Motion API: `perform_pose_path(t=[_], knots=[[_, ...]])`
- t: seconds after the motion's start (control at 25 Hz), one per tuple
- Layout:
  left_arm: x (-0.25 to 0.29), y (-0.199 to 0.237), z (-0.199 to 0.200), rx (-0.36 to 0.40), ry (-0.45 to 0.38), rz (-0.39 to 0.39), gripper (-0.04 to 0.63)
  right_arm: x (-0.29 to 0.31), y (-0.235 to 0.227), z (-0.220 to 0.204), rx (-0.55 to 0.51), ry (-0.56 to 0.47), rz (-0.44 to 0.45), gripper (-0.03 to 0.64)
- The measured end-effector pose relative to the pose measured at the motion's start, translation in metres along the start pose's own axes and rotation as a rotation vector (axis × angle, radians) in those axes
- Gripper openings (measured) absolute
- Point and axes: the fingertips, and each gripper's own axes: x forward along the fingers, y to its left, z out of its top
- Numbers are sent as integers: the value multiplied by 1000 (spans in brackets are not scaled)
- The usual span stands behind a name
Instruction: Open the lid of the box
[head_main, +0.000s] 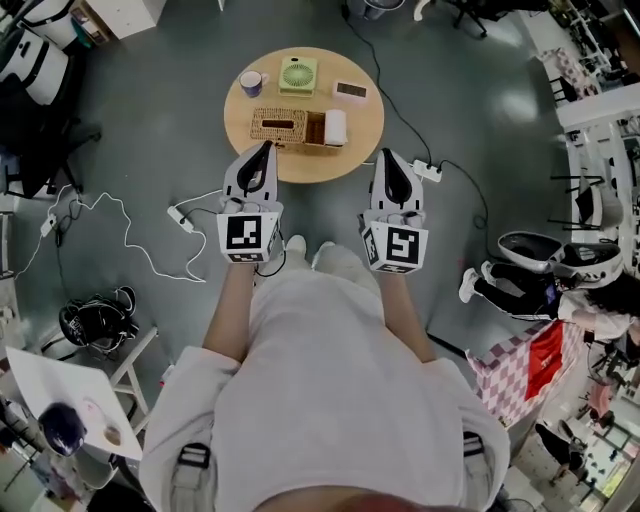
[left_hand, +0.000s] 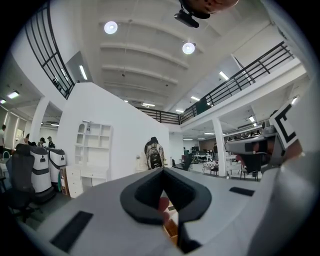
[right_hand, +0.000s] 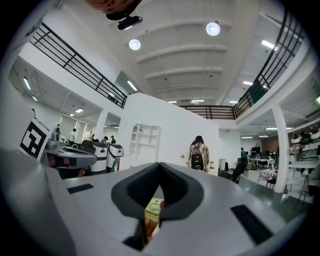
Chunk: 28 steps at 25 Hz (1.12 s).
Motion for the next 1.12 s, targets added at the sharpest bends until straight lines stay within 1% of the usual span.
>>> perform_pose_path(t=[0.24,0.36,0.56,0.6,0.64,0.68,0.76,0.88,0.96,1.12], knots=[[33,14,-8,18,2,21,-2,37,-17,-12,15,3,23,-11],[47,18,-12,10,-6,30,-2,54,-26,-16,24,2,42,-11],[61,25,-38,-4,-24,46,0,74,-36,-31,18,-7,80,-11],[62,25,-46,-14,-33,45,14,77,-38,-36,16,-10,86,-11],[63,26,-55,-24,-40,44,66,79,-40,-42,15,-13,90,-11],[64,27,-66,-31,-45,43,115,81,-42,-50,16,-17,94,-11],[67,29,-95,-27,-42,38,179,86,-44,-69,16,-22,100,-11],[70,34,-157,-7,-6,27,232,93,-43,-107,20,-22,107,-11],[71,37,-207,-1,27,26,245,96,-40,-134,20,-27,111,-11],[76,42,-303,4,83,41,247,97,-35,-190,18,-33,114,-11]])
